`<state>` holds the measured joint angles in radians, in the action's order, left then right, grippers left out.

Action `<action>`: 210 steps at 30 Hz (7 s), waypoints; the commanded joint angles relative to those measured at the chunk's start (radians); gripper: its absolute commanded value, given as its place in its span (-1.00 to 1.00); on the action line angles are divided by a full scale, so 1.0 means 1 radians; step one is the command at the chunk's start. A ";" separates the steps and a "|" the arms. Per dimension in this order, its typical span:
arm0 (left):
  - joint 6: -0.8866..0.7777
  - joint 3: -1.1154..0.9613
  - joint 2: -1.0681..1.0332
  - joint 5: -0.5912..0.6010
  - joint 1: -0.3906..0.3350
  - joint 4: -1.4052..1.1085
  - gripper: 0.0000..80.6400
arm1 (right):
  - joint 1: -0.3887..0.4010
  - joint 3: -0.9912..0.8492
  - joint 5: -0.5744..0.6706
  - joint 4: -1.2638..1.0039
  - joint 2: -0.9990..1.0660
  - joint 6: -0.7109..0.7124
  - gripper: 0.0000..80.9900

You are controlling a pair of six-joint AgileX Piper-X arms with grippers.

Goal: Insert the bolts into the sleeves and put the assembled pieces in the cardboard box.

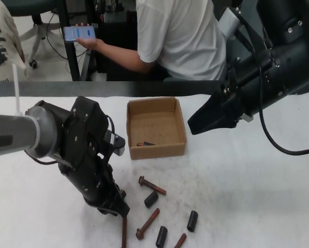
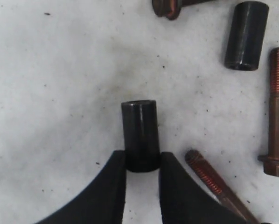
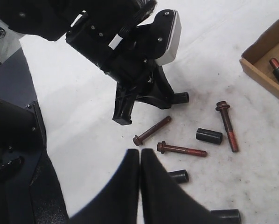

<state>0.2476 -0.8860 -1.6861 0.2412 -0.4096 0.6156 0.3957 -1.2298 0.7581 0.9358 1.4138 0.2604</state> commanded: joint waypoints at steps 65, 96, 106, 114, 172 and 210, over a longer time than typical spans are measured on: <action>-0.008 -0.002 0.511 0.060 0.073 0.084 -0.99 | 0.164 -0.163 -0.319 -0.219 0.574 0.233 -0.31; -0.008 -0.002 0.511 0.060 0.073 0.084 -0.99 | 0.211 -0.163 -0.319 -0.310 0.619 0.230 -0.31; -0.008 -0.002 0.520 0.060 0.073 0.121 -0.99 | 0.211 -0.163 -0.372 -0.295 0.654 0.256 -0.31; -0.002 -0.002 0.533 0.060 0.073 0.112 -0.99 | 0.211 -0.163 -0.372 -0.295 0.662 0.256 -0.53; -0.501 0.097 0.541 0.423 0.073 -0.467 -0.99 | -0.106 0.095 0.055 -2.041 0.202 -1.327 -0.98; -1.082 0.493 0.543 0.606 0.071 -1.409 -0.99 | 0.129 0.257 0.041 -1.887 0.206 -1.177 -0.98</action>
<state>-0.8324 -0.3921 -1.1562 0.8098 -0.3382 -0.7410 0.5260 -0.9605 0.8084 -0.9631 1.6280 -0.9478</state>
